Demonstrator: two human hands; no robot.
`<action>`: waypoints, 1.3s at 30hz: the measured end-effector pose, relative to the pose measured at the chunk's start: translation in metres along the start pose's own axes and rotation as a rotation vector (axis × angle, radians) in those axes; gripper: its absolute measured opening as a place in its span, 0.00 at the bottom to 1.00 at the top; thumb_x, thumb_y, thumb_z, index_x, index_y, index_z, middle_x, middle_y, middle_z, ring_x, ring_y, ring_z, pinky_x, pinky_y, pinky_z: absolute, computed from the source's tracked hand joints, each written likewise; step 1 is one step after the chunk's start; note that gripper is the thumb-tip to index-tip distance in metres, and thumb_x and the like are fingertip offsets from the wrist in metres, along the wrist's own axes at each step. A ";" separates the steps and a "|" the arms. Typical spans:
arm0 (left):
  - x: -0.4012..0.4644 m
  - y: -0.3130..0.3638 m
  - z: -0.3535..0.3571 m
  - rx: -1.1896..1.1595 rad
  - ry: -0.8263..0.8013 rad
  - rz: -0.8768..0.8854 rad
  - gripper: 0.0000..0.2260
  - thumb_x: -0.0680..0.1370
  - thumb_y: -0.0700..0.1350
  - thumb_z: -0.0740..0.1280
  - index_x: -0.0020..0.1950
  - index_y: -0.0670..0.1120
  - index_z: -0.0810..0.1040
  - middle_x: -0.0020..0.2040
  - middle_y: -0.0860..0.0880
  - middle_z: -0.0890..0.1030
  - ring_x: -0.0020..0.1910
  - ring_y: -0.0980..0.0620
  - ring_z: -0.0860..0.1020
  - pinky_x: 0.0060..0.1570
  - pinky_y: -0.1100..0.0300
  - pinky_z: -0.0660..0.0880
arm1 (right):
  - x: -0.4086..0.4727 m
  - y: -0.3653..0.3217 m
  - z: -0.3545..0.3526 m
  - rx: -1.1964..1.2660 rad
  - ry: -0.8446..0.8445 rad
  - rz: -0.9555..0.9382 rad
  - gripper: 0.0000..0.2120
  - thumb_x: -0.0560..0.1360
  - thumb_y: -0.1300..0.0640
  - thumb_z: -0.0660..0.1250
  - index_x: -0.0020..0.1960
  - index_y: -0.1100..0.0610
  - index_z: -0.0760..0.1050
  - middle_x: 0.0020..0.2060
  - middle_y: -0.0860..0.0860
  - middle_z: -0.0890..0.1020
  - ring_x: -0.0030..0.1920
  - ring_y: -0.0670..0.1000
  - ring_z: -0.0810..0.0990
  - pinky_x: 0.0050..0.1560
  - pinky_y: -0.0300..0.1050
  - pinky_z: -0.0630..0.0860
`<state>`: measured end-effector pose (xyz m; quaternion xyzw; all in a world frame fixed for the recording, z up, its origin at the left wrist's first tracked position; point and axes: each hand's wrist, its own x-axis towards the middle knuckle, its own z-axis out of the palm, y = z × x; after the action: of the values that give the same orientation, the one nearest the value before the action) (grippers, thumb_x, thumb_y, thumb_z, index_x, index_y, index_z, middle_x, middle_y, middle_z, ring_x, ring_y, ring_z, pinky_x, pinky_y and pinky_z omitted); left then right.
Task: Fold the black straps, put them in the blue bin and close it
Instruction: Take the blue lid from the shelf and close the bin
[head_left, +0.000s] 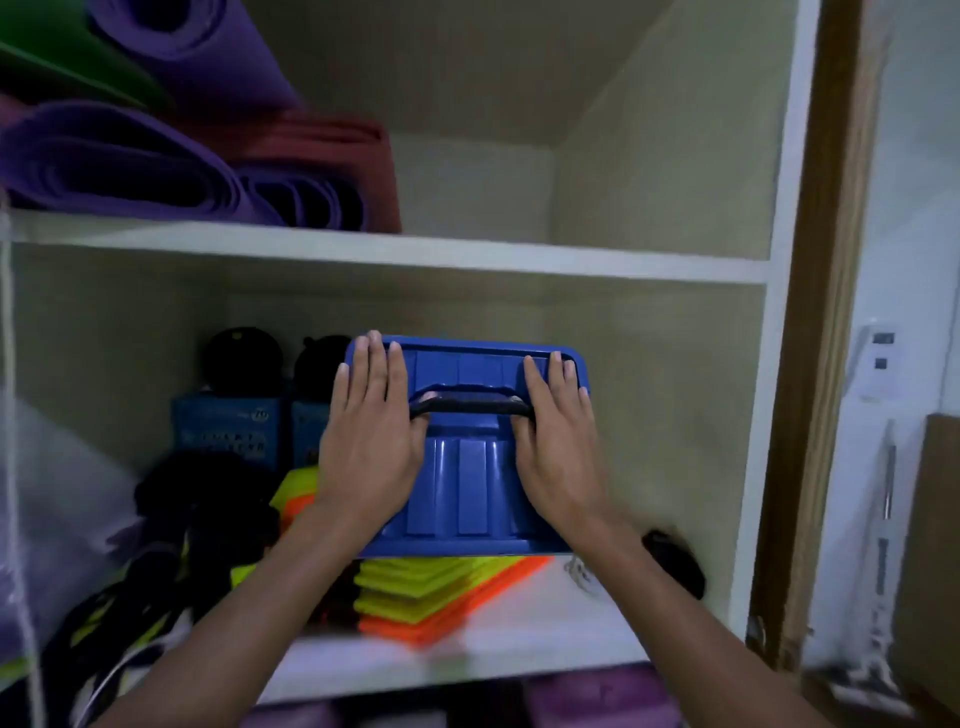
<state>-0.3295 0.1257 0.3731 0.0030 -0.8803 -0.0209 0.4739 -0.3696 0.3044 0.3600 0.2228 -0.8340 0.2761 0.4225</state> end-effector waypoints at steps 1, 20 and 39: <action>-0.030 -0.008 0.004 -0.002 -0.043 -0.021 0.30 0.81 0.51 0.52 0.77 0.39 0.46 0.78 0.39 0.45 0.77 0.45 0.43 0.75 0.51 0.41 | -0.026 -0.004 0.012 -0.003 -0.036 0.005 0.26 0.83 0.58 0.53 0.79 0.57 0.53 0.79 0.57 0.50 0.79 0.54 0.45 0.78 0.48 0.42; -0.388 -0.078 0.156 -0.058 -0.889 -0.225 0.28 0.76 0.50 0.51 0.68 0.32 0.68 0.69 0.32 0.69 0.69 0.36 0.68 0.71 0.53 0.43 | -0.374 0.017 0.184 -0.009 -0.742 0.326 0.25 0.83 0.56 0.52 0.78 0.59 0.56 0.78 0.61 0.51 0.79 0.58 0.46 0.75 0.46 0.37; -0.400 -0.095 0.221 -0.168 -0.964 -0.341 0.40 0.73 0.67 0.32 0.77 0.44 0.43 0.78 0.47 0.40 0.76 0.54 0.37 0.75 0.54 0.37 | -0.372 0.041 0.239 -0.175 -0.842 0.322 0.35 0.80 0.36 0.47 0.80 0.49 0.39 0.77 0.60 0.57 0.76 0.60 0.56 0.76 0.54 0.51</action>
<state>-0.2947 0.0482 -0.0855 0.0986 -0.9809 -0.1675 0.0028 -0.3307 0.2313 -0.0765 0.1465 -0.9773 0.1521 0.0159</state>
